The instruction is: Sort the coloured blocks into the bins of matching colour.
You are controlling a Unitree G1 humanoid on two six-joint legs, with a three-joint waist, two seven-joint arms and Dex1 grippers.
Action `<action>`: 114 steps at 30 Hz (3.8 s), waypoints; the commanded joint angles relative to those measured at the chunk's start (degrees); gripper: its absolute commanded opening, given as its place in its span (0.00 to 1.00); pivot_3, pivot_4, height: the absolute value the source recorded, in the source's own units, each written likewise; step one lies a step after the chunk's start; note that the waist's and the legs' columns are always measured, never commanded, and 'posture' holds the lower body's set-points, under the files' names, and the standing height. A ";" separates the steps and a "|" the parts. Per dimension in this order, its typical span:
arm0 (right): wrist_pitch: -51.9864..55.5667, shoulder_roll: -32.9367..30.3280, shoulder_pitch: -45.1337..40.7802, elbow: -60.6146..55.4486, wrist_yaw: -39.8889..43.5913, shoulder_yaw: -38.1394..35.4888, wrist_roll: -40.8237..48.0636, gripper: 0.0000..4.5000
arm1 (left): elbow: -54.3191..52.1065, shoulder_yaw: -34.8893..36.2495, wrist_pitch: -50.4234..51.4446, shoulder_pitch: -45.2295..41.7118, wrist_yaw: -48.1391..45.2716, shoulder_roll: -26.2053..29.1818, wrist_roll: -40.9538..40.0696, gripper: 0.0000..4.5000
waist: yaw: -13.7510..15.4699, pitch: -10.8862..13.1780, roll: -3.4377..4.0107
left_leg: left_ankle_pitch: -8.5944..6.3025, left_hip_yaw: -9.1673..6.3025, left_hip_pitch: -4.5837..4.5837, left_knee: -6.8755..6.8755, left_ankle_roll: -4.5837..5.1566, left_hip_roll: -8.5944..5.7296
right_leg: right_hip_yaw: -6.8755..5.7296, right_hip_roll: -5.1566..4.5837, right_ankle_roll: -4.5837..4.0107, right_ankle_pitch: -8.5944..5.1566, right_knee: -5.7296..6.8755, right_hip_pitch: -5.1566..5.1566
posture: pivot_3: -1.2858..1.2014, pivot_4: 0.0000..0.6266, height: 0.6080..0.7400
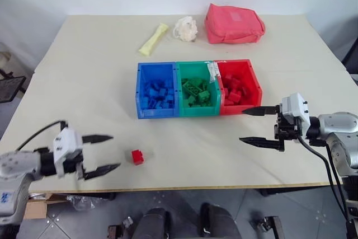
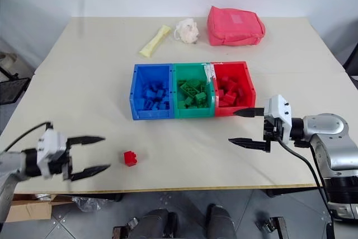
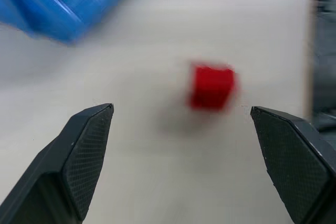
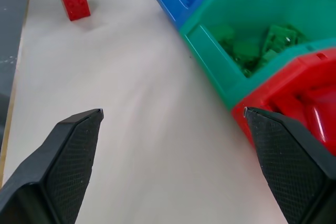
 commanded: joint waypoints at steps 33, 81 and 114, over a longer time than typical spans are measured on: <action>2.50 -1.01 5.29 -7.68 -3.17 -5.18 1.56 1.00 | 2.78 -18.10 -5.95 -11.92 10.05 -10.98 6.42 0.99 | 0.60 -0.01 0.04 | 0.00 0.07 0.03 0.10 0.01 -0.03 | 0.04 0.09 -0.01 0.00 0.14 0.01 | 0.52 0.24 1.00; 8.79 6.01 32.85 -31.83 -27.23 -24.78 8.10 1.00 | 42.07 -31.49 -13.04 -65.79 30.06 -47.89 17.43 0.33 | 3.13 0.02 -0.09 | 0.19 0.28 -0.05 0.10 0.32 -0.36 | -0.32 0.17 0.29 0.16 0.01 0.04 | 0.52 0.24 1.00; 6.22 10.15 35.88 -35.20 -32.28 -22.76 6.58 1.00 | 76.74 -23.43 -26.65 -87.77 36.22 -56.82 21.64 0.99 | 3.72 0.08 -0.18 | 0.27 0.32 -0.20 0.09 0.51 -0.55 | -0.30 0.06 0.41 0.22 -0.14 0.00 | 0.52 0.24 1.00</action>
